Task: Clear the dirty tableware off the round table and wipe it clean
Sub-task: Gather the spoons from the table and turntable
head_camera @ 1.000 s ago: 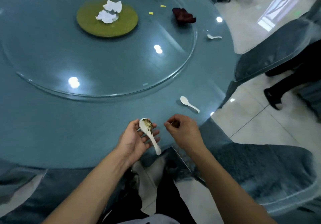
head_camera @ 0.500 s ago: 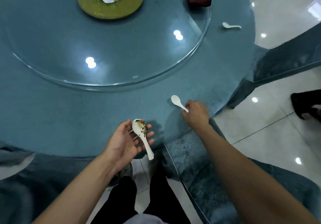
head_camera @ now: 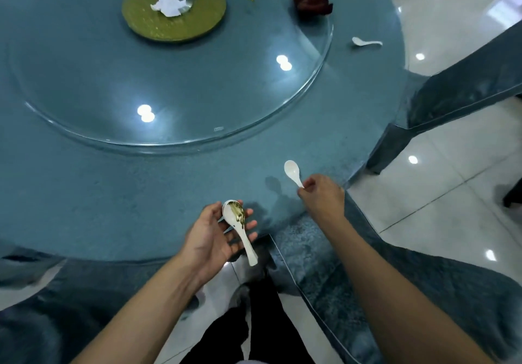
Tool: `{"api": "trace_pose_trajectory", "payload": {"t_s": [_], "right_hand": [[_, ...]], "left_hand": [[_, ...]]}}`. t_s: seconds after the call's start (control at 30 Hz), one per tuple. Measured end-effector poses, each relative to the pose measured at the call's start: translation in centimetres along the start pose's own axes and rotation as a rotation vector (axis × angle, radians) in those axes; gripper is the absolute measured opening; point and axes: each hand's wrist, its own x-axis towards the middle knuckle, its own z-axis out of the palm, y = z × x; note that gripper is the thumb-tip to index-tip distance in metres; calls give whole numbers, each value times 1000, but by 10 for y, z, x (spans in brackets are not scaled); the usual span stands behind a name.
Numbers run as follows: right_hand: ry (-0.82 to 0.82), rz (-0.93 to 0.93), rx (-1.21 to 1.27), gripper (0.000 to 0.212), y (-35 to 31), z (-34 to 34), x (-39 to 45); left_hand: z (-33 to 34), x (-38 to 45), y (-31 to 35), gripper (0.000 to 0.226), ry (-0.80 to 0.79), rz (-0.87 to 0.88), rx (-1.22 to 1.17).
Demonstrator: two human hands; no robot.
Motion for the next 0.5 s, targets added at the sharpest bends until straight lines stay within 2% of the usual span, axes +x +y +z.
{"api": "trace_pose_trajectory", "payload": {"t_s": [0.27,0.4,0.5], "right_hand": [[170,21,363,14,-12,-54,-131],[190,25,360,19,-11,-70,-178],[228,31,274,14,-3,-82,-200]], "left_hand": [[37,0,-25,33,-136,-21,88],[62,-5,-46,30,-184,-51,150],[79,-13,-60,31,-224,-68,195]]}}
